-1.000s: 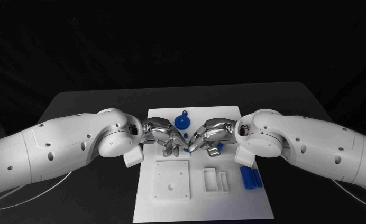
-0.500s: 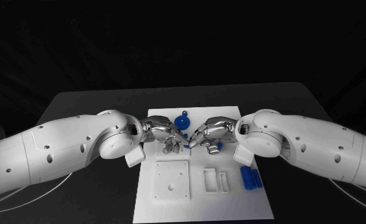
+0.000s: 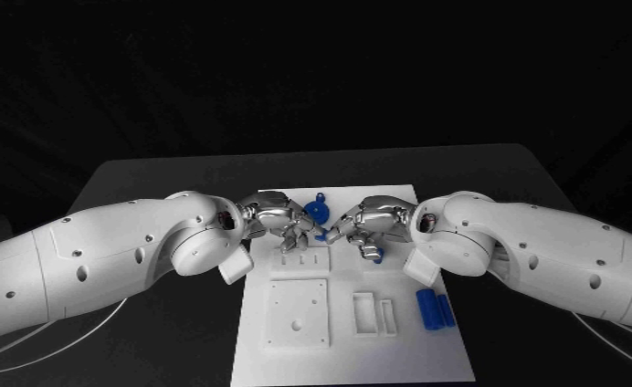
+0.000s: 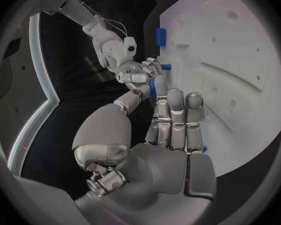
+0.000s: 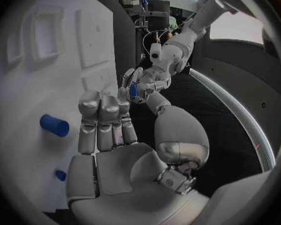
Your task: Assemble the parts on the task board
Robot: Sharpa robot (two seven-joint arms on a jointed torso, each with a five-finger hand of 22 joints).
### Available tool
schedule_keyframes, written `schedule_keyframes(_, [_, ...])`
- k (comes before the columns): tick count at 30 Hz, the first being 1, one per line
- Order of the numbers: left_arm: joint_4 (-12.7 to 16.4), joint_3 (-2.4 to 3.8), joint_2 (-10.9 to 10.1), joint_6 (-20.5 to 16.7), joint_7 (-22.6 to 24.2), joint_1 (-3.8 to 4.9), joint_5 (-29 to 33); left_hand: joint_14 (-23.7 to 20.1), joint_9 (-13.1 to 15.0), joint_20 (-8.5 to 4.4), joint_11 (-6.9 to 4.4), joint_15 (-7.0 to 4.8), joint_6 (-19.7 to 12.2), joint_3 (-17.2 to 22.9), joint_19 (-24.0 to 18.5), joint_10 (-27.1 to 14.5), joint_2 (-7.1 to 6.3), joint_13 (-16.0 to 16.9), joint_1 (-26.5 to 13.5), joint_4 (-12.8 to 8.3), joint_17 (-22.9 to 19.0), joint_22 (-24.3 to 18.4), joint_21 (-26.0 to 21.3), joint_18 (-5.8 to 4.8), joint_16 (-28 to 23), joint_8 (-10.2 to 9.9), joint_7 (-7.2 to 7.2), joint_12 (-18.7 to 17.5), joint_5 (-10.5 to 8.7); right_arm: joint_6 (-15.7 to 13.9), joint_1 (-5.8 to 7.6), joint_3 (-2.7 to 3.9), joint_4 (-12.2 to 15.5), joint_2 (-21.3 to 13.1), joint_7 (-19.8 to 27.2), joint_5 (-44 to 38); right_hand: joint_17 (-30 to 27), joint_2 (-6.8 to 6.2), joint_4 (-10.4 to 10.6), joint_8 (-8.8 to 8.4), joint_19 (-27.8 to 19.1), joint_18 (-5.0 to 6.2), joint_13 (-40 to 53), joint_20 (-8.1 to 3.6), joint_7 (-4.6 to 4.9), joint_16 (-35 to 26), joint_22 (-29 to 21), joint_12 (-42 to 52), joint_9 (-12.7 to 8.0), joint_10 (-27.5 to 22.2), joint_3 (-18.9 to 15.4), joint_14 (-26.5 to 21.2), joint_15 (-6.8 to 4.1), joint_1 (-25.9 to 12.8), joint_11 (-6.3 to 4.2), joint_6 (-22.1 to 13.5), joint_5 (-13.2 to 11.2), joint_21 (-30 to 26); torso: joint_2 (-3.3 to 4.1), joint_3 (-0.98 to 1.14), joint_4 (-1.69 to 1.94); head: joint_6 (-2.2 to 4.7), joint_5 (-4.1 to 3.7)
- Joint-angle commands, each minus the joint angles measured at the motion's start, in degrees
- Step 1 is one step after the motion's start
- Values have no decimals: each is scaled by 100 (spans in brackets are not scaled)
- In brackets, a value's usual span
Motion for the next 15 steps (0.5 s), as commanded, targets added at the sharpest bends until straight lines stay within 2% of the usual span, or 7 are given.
schedule_keyframes(1, [20, 3, -5, -236, 192, -2, 180, 73, 255, -695, -2, -68, 589, 39, 45, 46, 4, 11, -37, -85, 10, -10, 41, 63, 27, 23, -230, 44, 27, -422, 49, 8, 56, -55, 327, -436, -9, -67, 6, -35, 13, 402, -8, -51, 105, -23, -8, -10, -19, -16, -55, 1, 39, 3, 45, -175, 26, -41, -2, -2, -6, 15, -5])
schedule_keyframes(4, [13, 3, -24, -288, 199, -2, 279, 81, 267, -700, -7, -74, 600, 42, 49, 58, -2, 14, -43, -89, 11, -14, 48, 64, 34, 23, -235, 49, 40, -550, 78, 9, 84, -90, 405, -593, -10, -73, 11, -49, 16, 402, -11, -52, 113, -27, -12, -9, -25, -19, -83, 4, 47, -6, 52, -188, 35, -47, -1, -1, -9, 21, -3])
schedule_keyframes(10, [-1, 4, -66, -360, 198, -5, 498, 120, 334, -728, -33, -102, 654, 62, 83, 111, -54, 34, -70, -120, 18, -36, 93, 68, 77, 19, -259, 72, 244, -822, 150, 22, 114, -190, 593, -1015, -20, -83, 22, -135, 28, 402, -26, -53, 152, -50, -30, -3, -68, -30, -197, 15, 83, -68, 90, -284, 167, -77, 0, 1, -4, 29, -3])
schedule_keyframes(15, [-4, 4, -103, -435, 178, -10, 832, 135, 360, -740, -43, -112, 674, 64, 98, 133, -78, 42, -75, -134, 21, -45, 114, 70, 94, 14, -267, 80, 298, -939, 214, 37, 148, -275, 724, -1456, -23, -86, 12, -154, 40, 402, -34, -58, 158, -58, -36, 3, -78, -30, -255, 27, 88, -77, 96, -290, 248, -87, 1, -2, 3, 20, -3])
